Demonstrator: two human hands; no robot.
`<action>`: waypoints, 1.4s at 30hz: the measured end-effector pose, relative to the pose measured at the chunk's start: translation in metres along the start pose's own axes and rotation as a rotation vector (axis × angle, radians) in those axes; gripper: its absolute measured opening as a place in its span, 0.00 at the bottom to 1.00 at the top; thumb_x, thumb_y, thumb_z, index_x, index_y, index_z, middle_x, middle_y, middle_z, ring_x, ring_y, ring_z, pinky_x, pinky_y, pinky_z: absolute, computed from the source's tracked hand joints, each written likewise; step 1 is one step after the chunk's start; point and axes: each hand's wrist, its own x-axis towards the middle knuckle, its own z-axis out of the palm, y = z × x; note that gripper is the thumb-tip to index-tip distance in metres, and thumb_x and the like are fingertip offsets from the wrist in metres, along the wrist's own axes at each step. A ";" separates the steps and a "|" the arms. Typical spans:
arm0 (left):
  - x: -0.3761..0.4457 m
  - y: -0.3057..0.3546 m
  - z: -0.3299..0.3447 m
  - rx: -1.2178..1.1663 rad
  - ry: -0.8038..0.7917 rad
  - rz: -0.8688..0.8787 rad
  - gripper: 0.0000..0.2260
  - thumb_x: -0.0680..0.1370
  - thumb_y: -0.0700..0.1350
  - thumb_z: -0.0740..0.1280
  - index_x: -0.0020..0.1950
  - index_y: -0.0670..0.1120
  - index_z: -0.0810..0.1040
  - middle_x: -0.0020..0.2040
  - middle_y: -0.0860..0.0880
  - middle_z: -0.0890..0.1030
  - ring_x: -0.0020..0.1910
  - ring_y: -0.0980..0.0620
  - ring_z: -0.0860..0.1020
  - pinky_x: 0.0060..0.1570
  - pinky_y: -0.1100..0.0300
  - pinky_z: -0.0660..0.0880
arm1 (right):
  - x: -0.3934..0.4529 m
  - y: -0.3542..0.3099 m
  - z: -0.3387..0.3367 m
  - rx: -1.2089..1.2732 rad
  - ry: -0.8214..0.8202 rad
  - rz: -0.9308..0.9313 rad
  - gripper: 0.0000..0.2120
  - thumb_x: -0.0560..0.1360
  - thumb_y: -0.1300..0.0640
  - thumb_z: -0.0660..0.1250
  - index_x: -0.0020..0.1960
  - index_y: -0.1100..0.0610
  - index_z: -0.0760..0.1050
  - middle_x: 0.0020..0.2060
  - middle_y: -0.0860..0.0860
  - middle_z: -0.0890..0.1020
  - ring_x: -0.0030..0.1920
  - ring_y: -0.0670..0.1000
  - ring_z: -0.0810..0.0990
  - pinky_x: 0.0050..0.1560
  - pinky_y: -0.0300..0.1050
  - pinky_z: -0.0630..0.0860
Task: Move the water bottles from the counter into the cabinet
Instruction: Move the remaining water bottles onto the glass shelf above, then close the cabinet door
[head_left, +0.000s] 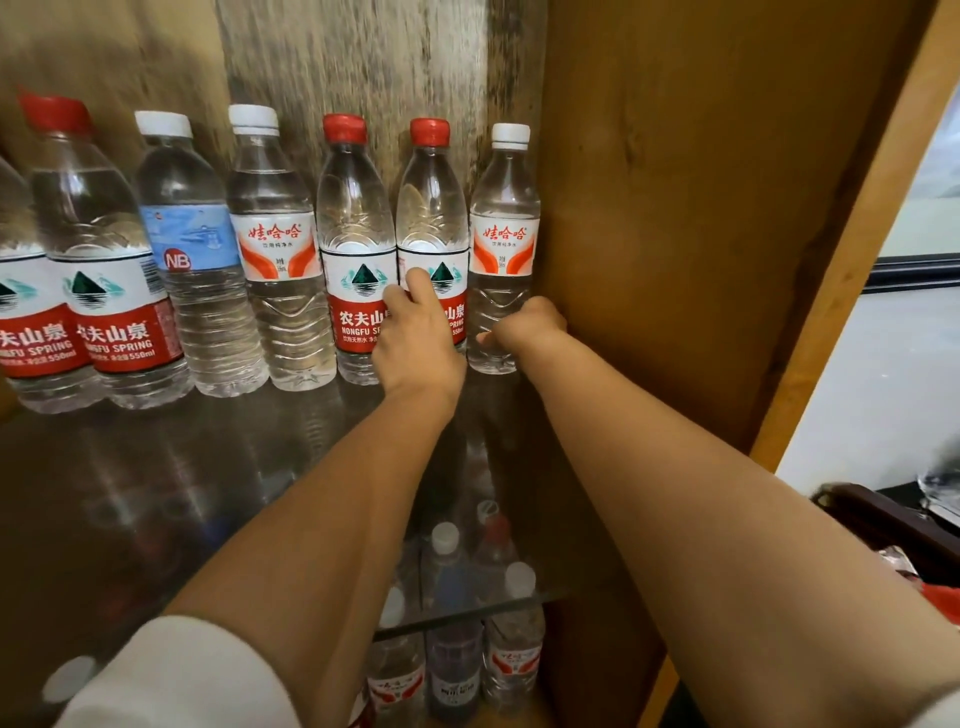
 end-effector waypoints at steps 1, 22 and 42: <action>0.000 0.000 -0.001 -0.004 -0.010 -0.001 0.27 0.71 0.38 0.71 0.63 0.41 0.60 0.61 0.39 0.68 0.54 0.37 0.76 0.49 0.48 0.74 | -0.004 0.002 0.000 0.110 0.006 0.034 0.18 0.71 0.61 0.71 0.59 0.62 0.72 0.59 0.58 0.78 0.59 0.59 0.77 0.52 0.47 0.73; -0.002 -0.041 -0.028 -0.136 -0.312 0.109 0.32 0.69 0.40 0.71 0.69 0.45 0.61 0.66 0.43 0.68 0.65 0.41 0.69 0.64 0.44 0.68 | -0.025 0.013 0.011 0.197 -0.052 -0.045 0.46 0.73 0.61 0.67 0.75 0.51 0.34 0.76 0.54 0.55 0.73 0.59 0.60 0.70 0.54 0.63; -0.254 -0.082 -0.173 -0.709 -0.108 -0.116 0.10 0.76 0.37 0.65 0.42 0.53 0.79 0.31 0.54 0.81 0.26 0.64 0.74 0.28 0.73 0.69 | -0.267 0.089 -0.039 0.203 -0.279 -0.644 0.10 0.73 0.67 0.65 0.47 0.53 0.78 0.33 0.47 0.77 0.35 0.43 0.76 0.37 0.34 0.74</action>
